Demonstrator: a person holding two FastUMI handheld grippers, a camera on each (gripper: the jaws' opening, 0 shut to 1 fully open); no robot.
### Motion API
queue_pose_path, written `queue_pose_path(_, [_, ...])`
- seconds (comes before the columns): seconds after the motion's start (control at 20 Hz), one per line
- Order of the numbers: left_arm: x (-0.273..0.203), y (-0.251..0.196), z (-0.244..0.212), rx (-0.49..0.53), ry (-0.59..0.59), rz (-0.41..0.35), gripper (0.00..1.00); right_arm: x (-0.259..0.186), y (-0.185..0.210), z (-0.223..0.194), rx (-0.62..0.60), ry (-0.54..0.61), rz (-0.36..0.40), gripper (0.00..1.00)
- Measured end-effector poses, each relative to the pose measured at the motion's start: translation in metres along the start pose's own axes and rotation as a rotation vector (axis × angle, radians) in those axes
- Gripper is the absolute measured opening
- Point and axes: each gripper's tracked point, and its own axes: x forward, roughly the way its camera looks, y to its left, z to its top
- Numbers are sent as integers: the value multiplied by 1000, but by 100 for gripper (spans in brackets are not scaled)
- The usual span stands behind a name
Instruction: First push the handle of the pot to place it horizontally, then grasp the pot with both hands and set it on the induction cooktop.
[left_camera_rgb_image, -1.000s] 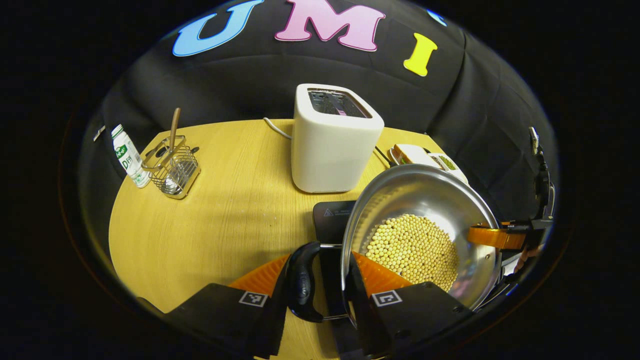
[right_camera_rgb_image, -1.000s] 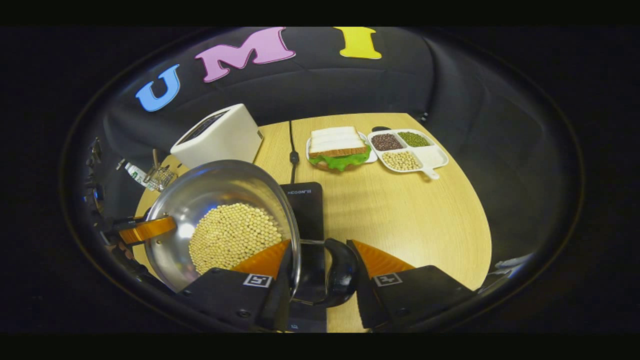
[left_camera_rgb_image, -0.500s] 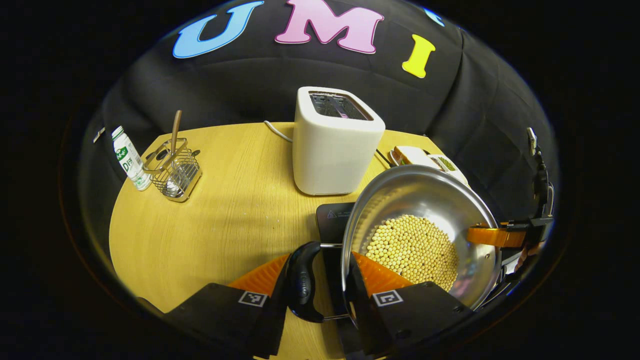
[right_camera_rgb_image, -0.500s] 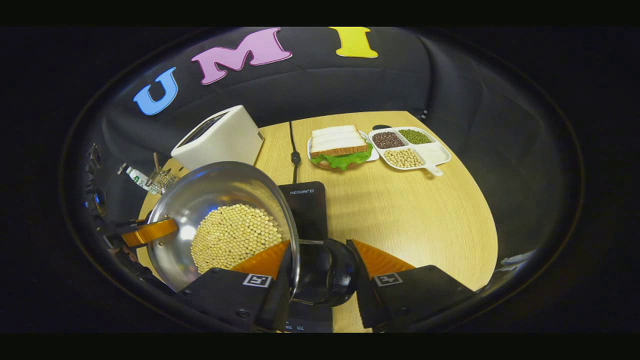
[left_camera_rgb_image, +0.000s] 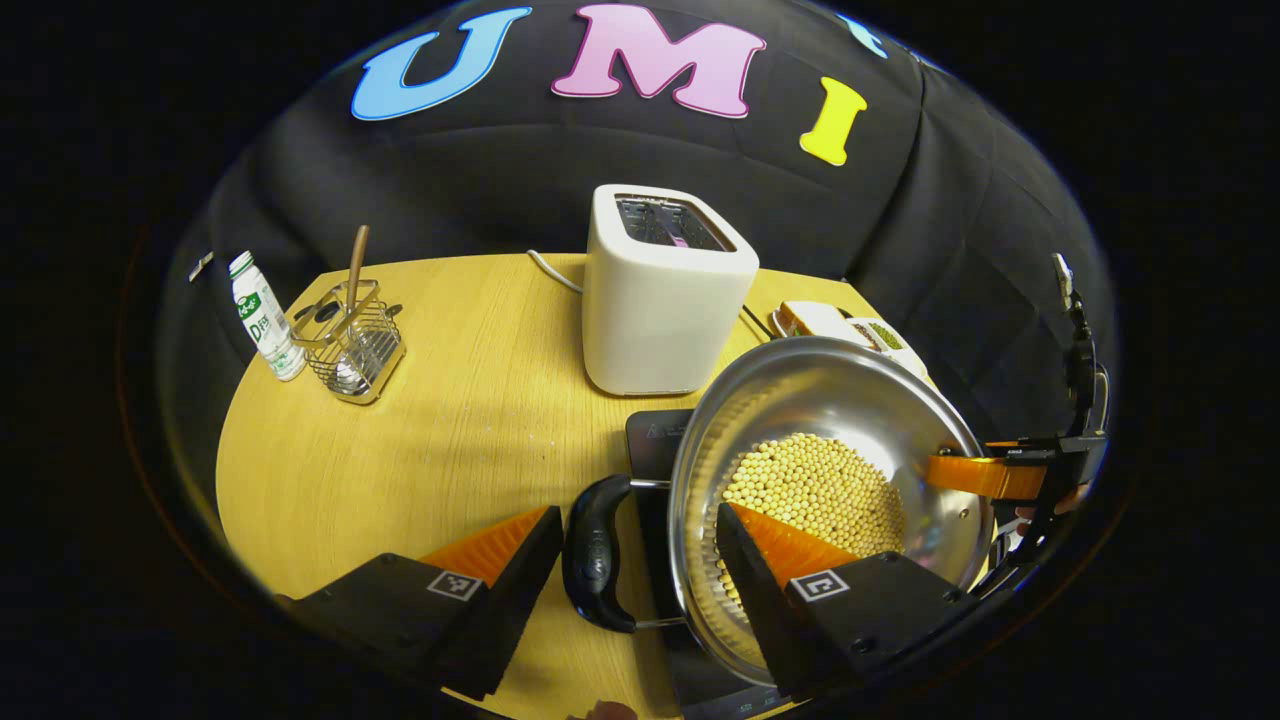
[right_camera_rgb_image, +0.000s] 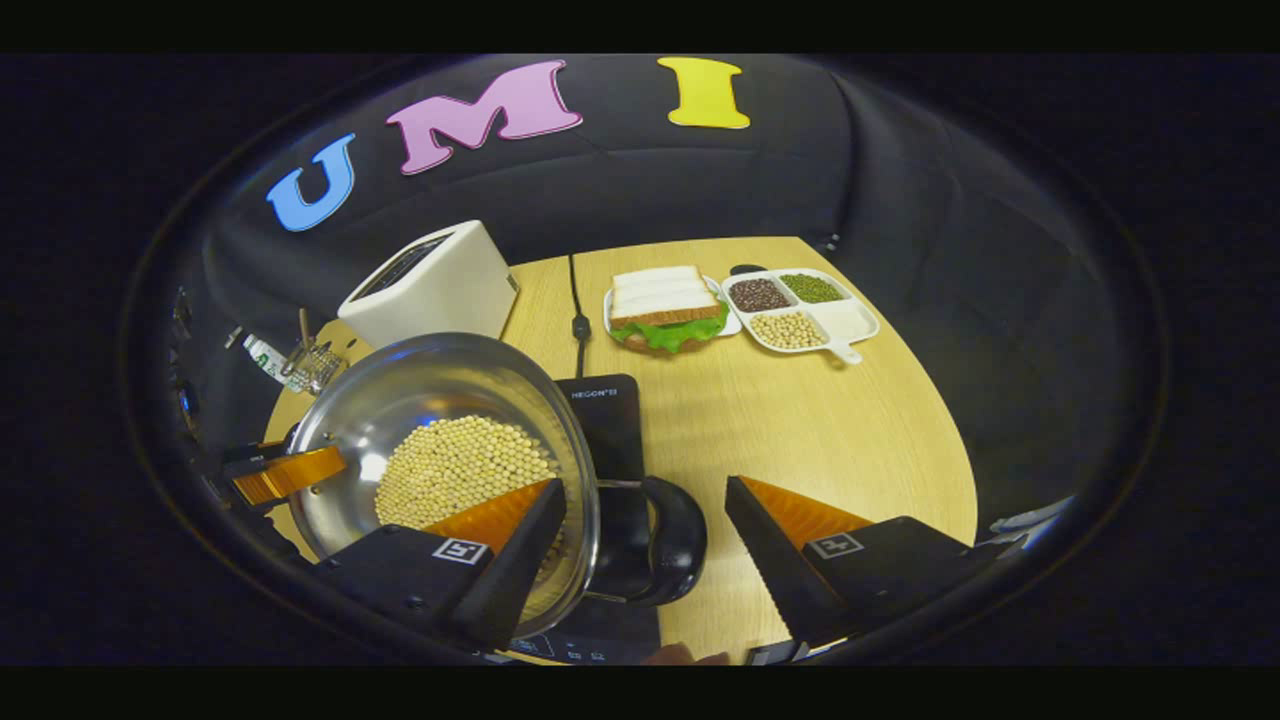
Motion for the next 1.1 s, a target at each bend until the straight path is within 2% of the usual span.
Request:
queue_pose_path(0.25, [-31,-2,15,14,-82,26,94,-35,3,23,66,-108,-4,99])
queue_pose_path(0.5, [-72,-7,37,29,-191,42,96,-78,3,48,31,-238,-35,99])
queue_pose_path(1.1, [-195,-25,93,76,-499,34,95,-196,32,88,-25,-524,-36,99])
